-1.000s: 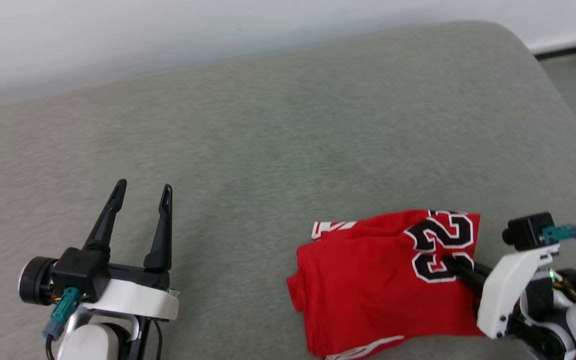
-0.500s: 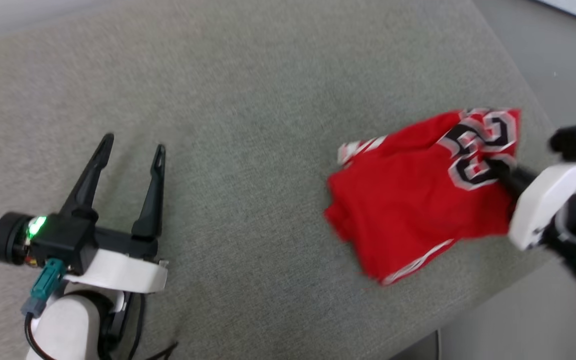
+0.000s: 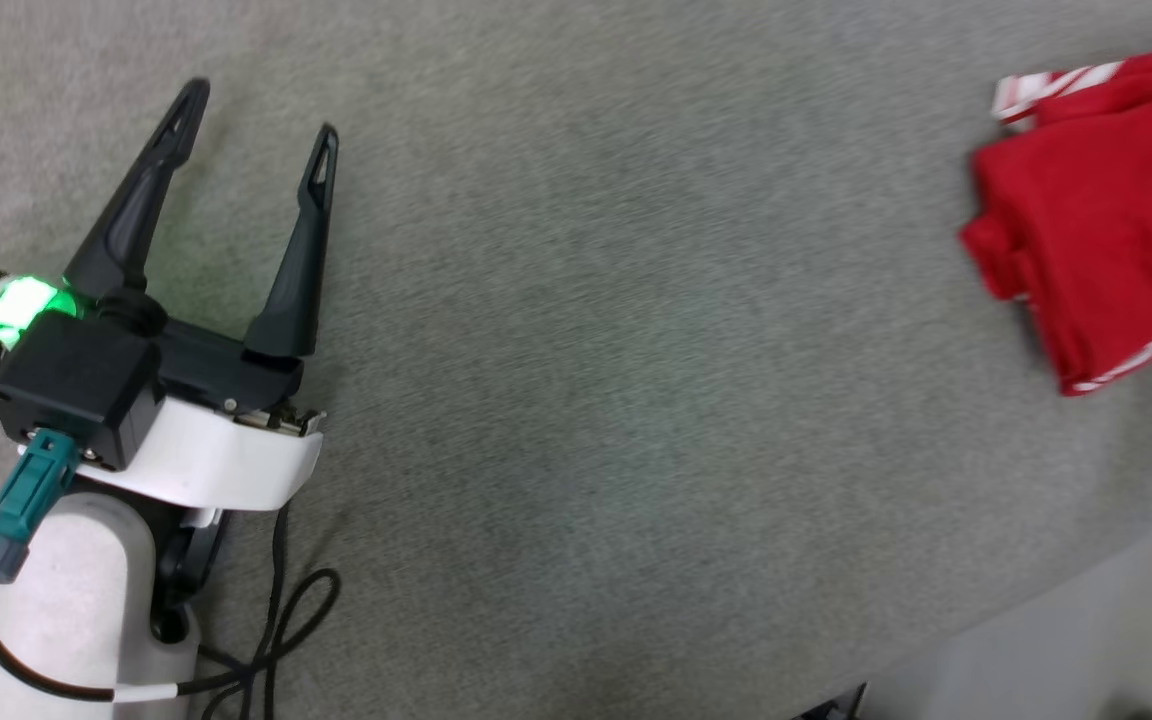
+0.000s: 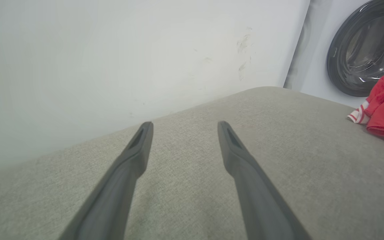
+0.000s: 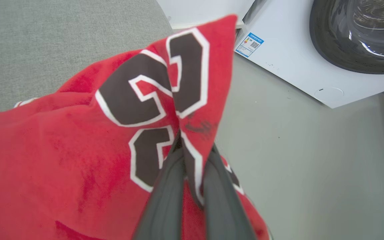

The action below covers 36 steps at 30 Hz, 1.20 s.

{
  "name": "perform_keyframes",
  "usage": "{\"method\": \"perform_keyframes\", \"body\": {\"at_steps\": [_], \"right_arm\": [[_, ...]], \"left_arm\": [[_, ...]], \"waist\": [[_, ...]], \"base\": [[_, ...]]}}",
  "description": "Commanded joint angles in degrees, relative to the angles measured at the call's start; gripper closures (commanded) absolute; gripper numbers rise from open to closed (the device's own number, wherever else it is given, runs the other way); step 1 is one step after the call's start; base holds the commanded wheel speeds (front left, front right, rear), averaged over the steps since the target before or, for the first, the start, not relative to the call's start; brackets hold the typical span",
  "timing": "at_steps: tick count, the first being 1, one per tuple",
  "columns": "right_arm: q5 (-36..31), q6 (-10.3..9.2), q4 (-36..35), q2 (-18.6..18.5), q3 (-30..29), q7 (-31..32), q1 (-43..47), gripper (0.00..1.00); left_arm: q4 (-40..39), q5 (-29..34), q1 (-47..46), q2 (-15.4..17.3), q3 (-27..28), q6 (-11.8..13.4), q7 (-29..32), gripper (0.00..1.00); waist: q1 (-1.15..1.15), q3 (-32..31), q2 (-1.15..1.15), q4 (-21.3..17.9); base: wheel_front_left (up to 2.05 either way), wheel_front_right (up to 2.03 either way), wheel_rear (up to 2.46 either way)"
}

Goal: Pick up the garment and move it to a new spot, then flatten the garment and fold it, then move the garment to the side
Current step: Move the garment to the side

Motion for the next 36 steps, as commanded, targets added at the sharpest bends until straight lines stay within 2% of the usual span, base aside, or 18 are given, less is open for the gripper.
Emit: {"method": "perform_keyframes", "body": {"at_steps": [1, 9, 11, 12, 20, 25, 30, 36], "right_arm": [[-0.7, -0.10, 1.5, -0.1, -1.2, 0.1, -1.3, 1.00], [-7.8, -0.10, 8.5, 1.0, -8.8, -2.9, -4.2, 1.00], [-9.2, -0.09, 10.4, 1.6, -10.2, -4.0, -4.8, 0.50], [-10.1, -0.09, 11.1, 1.8, -10.8, -4.8, -5.1, 0.00], [-17.0, -0.09, 15.5, 3.1, -15.9, -13.3, -6.1, 0.00], [-18.4, -0.09, 16.5, 3.0, -18.8, -19.6, -4.9, 0.00], [-17.8, -0.09, 14.8, 4.7, -18.0, -24.7, -2.1, 0.00], [-17.4, -0.08, 10.9, 8.0, -16.7, -27.6, 3.7, 0.00]], "left_arm": [[-0.5, -0.1, -1.2, 0.3, -0.3, -0.1, 0.2, 0.00], [-1.4, -0.7, -3.1, 0.8, -1.8, -0.1, 0.6, 0.00], [-1.0, -0.8, -3.1, 0.8, -2.0, -0.1, 0.4, 0.00], [-0.7, -0.8, -3.0, 0.8, -2.1, -0.1, 0.3, 0.00], [1.9, -1.8, -1.8, -0.2, -2.2, 0.8, -2.0, 0.00], [4.6, -2.9, 0.1, -1.3, -1.8, 1.8, -4.2, 0.00], [8.2, -4.0, 2.9, -2.8, -1.6, 3.1, -6.7, 0.00], [11.7, -5.6, 7.2, -4.6, -1.1, 4.7, -8.7, 0.00]], "waist": [[-0.01, 2.8, 0.00, 2.1], [-0.01, 6.2, 0.00, 3.8], [-0.01, 6.4, 0.00, 3.9], [-0.01, 6.4, 0.00, 4.0], [-0.01, 3.2, 0.00, 4.9], [-0.01, -0.8, 0.00, 6.4], [-0.01, -6.2, 0.00, 8.0], [-0.01, -12.3, 0.00, 10.1]], "base": [[0.00, 0.00, 0.00], [0.00, 0.00, 0.00], [0.00, 0.00, 0.00], [0.00, 0.00, 0.00], [0.00, 0.00, 0.00], [0.00, 0.00, 0.00], [0.00, 0.00, 0.00], [0.00, 0.00, 0.00]]}}
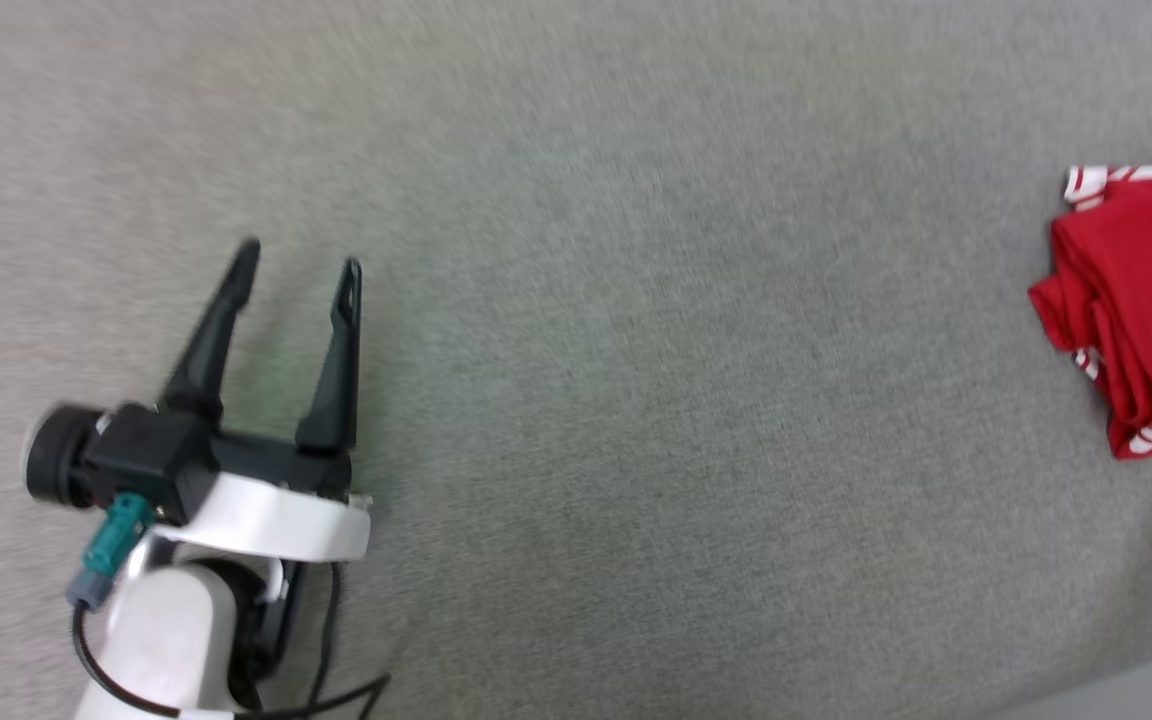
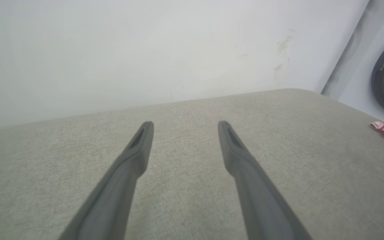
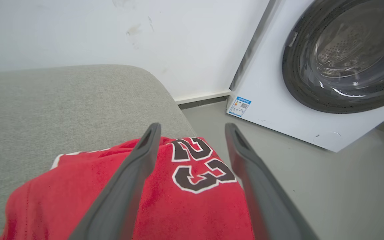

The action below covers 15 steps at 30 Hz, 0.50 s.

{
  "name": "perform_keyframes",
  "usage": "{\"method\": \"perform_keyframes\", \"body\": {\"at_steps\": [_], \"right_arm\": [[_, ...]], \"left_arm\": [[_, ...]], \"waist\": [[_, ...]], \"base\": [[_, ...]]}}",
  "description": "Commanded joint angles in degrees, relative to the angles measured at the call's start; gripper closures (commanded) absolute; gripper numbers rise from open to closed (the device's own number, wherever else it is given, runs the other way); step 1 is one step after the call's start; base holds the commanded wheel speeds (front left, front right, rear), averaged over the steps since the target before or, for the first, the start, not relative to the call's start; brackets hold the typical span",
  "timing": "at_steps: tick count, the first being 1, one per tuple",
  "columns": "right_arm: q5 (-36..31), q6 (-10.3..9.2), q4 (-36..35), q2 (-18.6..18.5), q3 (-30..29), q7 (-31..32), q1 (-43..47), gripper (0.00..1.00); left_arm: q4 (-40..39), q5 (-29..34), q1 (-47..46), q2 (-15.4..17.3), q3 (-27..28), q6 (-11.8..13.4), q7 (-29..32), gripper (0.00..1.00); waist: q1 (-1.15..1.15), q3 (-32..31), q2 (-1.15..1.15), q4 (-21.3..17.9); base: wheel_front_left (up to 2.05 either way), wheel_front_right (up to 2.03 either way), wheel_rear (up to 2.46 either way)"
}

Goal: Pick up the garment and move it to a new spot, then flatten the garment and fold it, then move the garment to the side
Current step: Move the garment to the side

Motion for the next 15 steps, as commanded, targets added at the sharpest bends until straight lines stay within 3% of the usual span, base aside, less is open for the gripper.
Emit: {"method": "perform_keyframes", "body": {"at_steps": [1, 8, 15], "right_arm": [[0.3, -0.08, -1.6, 1.4, 0.3, -0.7, 2.0, 0.00], [-0.9, -0.08, -11.6, 7.3, -0.3, -1.2, 11.5, 0.00], [-3.1, -0.08, -27.0, 15.8, 1.3, 2.1, 21.7, 0.00]], "left_arm": [[1.0, -0.4, 1.4, -0.5, 0.1, 0.4, -0.7, 0.00], [5.3, -1.7, 5.2, -2.4, -0.4, 1.3, -2.2, 0.00], [8.8, -2.5, 8.5, -3.4, 0.1, 2.0, -3.0, 0.00]], "waist": [[0.01, -4.2, 0.00, 2.2], [0.01, -10.8, 0.00, 5.9], [0.01, -16.2, 0.00, 8.6]], "base": [[0.00, 0.00, 0.00], [0.00, 0.00, 0.00], [0.00, 0.00, 0.00]]}}
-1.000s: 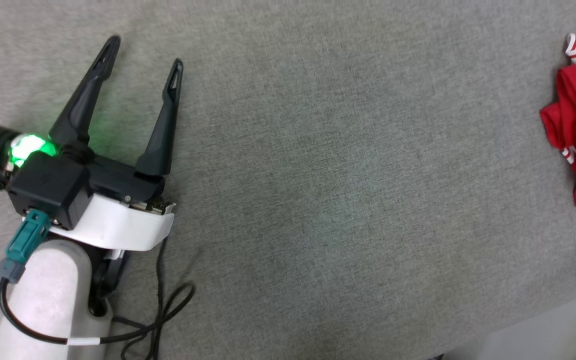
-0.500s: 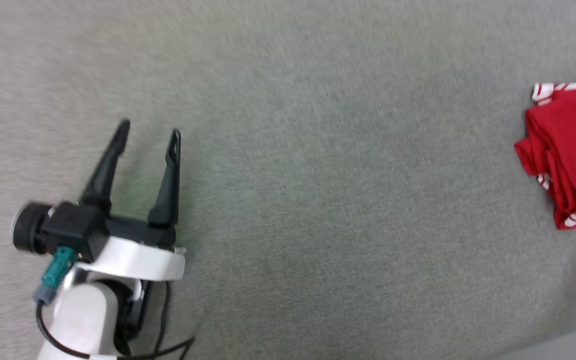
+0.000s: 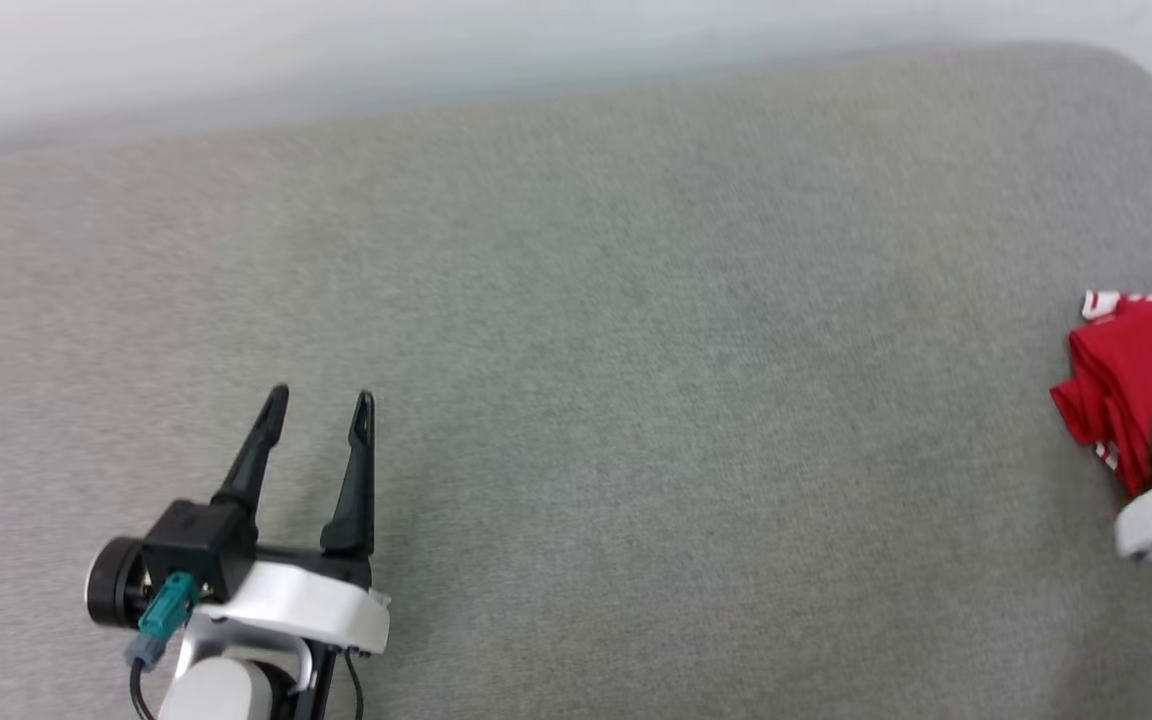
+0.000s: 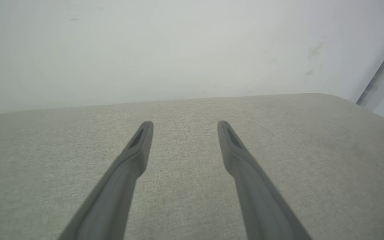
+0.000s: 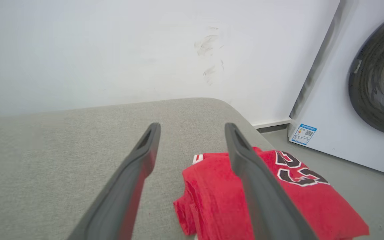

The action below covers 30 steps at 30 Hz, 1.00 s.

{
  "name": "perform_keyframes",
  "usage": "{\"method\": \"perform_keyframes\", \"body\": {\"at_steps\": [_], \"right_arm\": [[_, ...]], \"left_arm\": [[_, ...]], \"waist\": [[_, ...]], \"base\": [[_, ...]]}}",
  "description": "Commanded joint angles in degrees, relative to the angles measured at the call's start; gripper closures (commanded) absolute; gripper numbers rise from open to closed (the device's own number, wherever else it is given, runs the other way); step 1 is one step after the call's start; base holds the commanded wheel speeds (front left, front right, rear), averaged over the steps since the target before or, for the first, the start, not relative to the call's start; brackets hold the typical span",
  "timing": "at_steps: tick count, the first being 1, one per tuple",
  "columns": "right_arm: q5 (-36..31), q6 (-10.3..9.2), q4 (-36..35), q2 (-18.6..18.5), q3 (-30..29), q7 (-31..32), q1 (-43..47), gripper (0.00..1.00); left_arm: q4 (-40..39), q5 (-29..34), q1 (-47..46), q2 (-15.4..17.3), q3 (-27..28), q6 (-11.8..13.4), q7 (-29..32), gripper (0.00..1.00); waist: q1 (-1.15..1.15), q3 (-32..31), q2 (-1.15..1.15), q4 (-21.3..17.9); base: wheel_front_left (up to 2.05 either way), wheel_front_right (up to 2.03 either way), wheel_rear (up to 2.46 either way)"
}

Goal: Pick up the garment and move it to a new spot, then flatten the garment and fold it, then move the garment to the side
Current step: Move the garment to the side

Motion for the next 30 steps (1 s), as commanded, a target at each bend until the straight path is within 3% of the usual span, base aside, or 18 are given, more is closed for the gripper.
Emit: {"method": "perform_keyframes", "body": {"at_steps": [1, 6, 16, 30], "right_arm": [[-0.4, -0.07, -3.4, 1.7, 0.9, 1.2, 2.8, 0.00], [0.2, -0.07, -10.6, 4.6, 5.6, 4.5, 9.4, 0.00], [4.0, -0.06, -18.9, 5.7, 14.1, 8.7, 20.1, 0.00], [3.5, -0.06, -26.5, 5.7, 16.0, 11.6, 28.1, 0.00]], "left_arm": [[0.6, -0.4, 1.2, -0.2, 0.3, 0.3, -0.4, 0.00], [2.7, -0.9, 3.8, -0.8, 0.8, 0.9, -0.6, 0.00], [4.5, -1.4, 9.1, -0.6, 2.0, 1.4, -0.9, 0.00], [4.5, -0.7, 13.6, -1.7, 3.3, 1.6, -1.0, 0.00]], "waist": [[0.01, -3.4, 0.00, 2.3], [0.01, -8.0, 0.00, 3.5], [0.01, -14.2, 0.00, 6.1], [0.01, -17.0, 0.00, 6.6]], "base": [[0.00, 0.00, 0.00], [0.00, 0.00, 0.00], [0.00, 0.00, 0.00], [0.00, 0.00, 0.00]]}}
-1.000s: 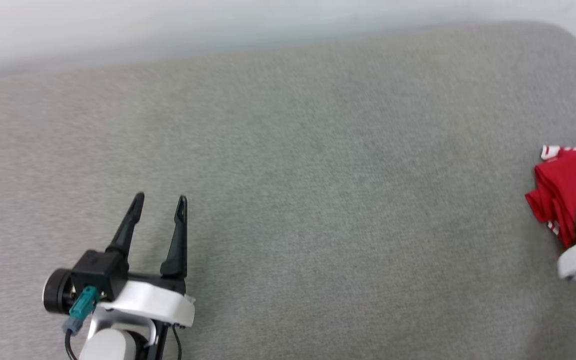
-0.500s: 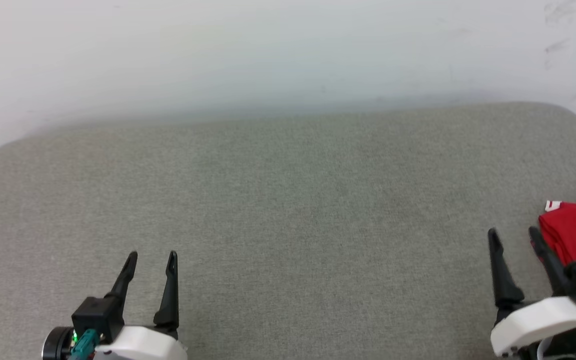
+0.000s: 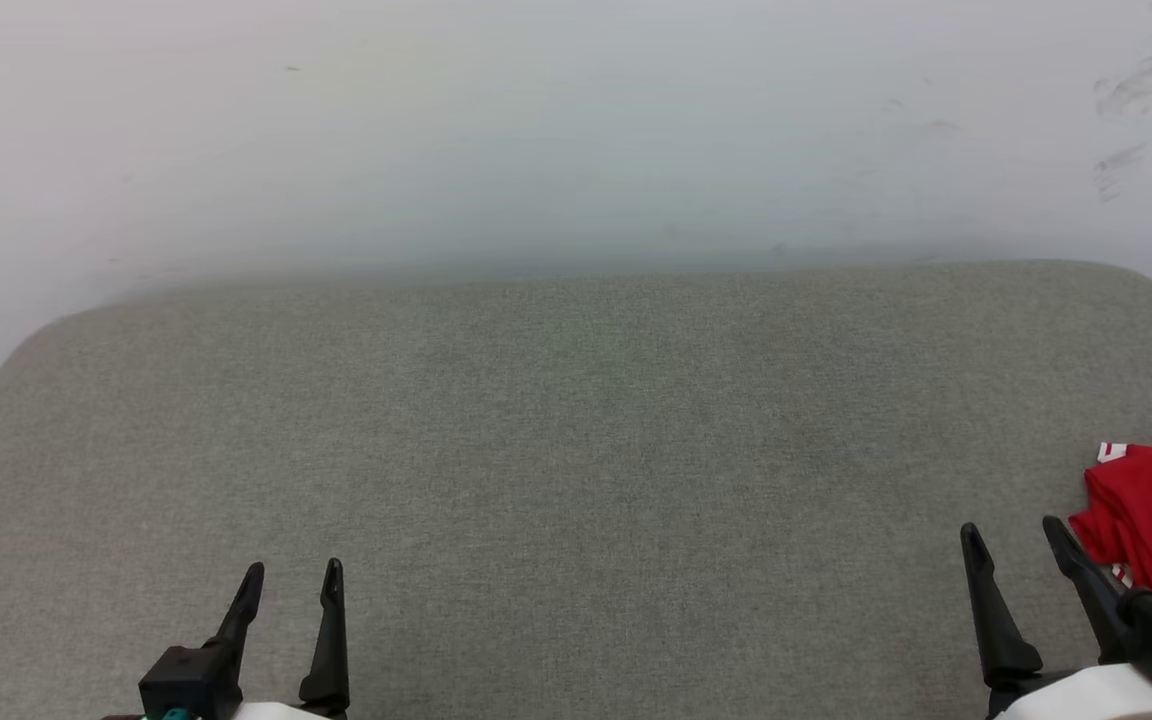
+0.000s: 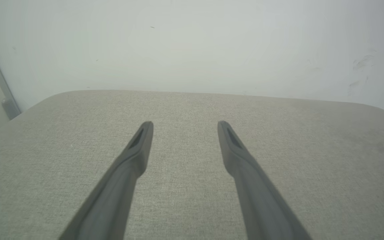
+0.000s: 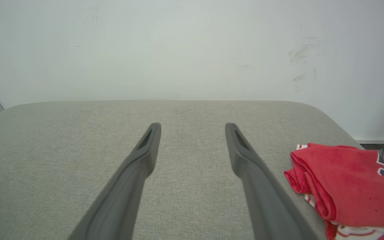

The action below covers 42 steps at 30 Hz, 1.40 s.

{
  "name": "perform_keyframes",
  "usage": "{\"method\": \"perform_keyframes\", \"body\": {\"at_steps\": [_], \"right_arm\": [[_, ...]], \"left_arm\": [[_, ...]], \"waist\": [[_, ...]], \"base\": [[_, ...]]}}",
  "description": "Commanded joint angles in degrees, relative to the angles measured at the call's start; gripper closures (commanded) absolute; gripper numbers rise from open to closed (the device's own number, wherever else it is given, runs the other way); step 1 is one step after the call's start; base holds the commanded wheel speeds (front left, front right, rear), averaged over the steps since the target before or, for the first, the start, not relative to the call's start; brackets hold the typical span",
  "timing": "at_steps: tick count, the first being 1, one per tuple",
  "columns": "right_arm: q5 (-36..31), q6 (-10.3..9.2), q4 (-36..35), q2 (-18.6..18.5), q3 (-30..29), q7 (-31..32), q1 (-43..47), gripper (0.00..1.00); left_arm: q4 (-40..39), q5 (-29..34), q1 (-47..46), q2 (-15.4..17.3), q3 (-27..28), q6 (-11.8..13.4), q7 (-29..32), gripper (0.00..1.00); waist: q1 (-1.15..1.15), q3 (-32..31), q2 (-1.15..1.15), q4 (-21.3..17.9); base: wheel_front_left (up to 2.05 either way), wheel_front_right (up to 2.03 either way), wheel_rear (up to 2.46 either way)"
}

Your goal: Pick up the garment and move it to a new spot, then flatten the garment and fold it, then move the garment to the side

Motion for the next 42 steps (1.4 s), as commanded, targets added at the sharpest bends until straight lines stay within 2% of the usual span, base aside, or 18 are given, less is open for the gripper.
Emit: {"method": "perform_keyframes", "body": {"at_steps": [1, 32, 33, 36, 42], "right_arm": [[-0.4, -0.05, -0.7, 0.1, 0.1, 0.3, 0.9, 0.00], [-1.8, -0.05, 0.6, 0.1, 1.4, -1.6, -2.1, 0.00], [-1.9, 0.00, 0.5, 0.0, 1.4, -1.6, -1.5, 1.00], [-0.7, 0.00, 1.5, 0.0, 1.7, -1.8, -1.1, 1.00], [7.4, 0.00, 3.3, -0.5, 1.8, -1.7, -2.4, 1.00]], "left_arm": [[0.2, 0.4, 0.5, -0.3, 0.3, -0.2, -0.4, 0.00], [1.7, 2.2, -2.4, -1.3, 2.0, -2.3, -0.4, 0.00], [1.7, 2.0, -1.7, -1.3, 2.0, -2.1, 0.0, 1.00], [3.0, 0.8, -1.7, -1.5, 2.2, -2.1, 0.6, 1.00], [3.5, -5.9, -2.8, -1.9, 3.1, -2.6, 2.6, 1.00]], "waist": [[0.01, -0.1, 0.00, -0.1], [0.01, 1.3, 0.00, 0.4], [0.01, 1.4, 0.00, 0.4], [0.02, 1.4, 0.00, 0.4], [0.02, 1.5, 0.00, 0.5]], "base": [[0.00, 0.00, 0.00], [0.00, 0.00, 0.00], [0.00, 0.00, 0.00], [0.00, 0.00, 0.00], [0.00, 0.00, 0.00]]}}
